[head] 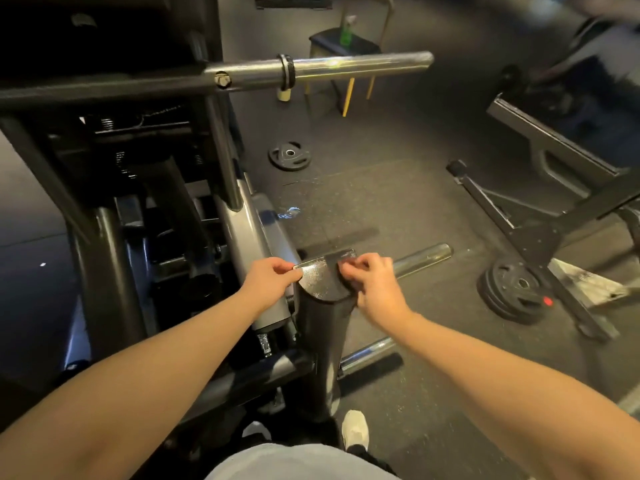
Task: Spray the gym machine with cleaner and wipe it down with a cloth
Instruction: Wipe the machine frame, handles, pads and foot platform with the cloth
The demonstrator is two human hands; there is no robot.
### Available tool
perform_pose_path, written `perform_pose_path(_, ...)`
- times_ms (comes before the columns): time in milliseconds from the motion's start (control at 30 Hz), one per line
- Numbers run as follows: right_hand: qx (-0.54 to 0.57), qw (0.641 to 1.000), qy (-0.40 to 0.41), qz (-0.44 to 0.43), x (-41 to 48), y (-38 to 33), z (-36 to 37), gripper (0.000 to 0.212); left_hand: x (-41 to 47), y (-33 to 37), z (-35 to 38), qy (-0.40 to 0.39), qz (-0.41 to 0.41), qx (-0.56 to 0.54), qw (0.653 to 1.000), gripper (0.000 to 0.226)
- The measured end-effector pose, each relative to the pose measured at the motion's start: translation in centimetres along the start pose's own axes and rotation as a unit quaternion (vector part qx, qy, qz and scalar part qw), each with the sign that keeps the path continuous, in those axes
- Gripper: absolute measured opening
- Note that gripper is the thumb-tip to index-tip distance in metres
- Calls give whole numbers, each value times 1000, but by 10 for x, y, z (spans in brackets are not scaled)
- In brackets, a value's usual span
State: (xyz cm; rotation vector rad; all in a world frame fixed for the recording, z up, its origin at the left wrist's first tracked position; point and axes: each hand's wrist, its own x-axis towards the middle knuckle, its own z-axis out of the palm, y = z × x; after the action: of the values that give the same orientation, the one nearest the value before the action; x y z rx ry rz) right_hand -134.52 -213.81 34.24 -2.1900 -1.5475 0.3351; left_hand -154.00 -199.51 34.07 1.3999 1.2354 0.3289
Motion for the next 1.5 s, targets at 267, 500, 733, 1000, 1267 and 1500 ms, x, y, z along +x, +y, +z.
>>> perform_pose_path(267,-22,997,-24,-69,-31,-47,29,61,-2,6,6,14,-20,-8,1000,13)
perform_pose_path(500,2,999,-16,38,39,7,0,51,0,7,8,18,-31,-9,999,14)
perform_pose_path(733,-2,994,71,82,20,-25,19,59,-3,4,17,55,-19,-22,998,8)
perform_pose_path(1000,1,992,-60,-115,-11,-50,35,61,-4,3,18,68,-47,-69,994,5)
perform_pose_path(1267,58,997,-25,-44,42,7,5,53,-2,10,14,50,-118,-115,985,7)
perform_pose_path(1500,65,994,-19,-87,-4,-39,31,50,-1,12,18,60,-135,-134,980,7)
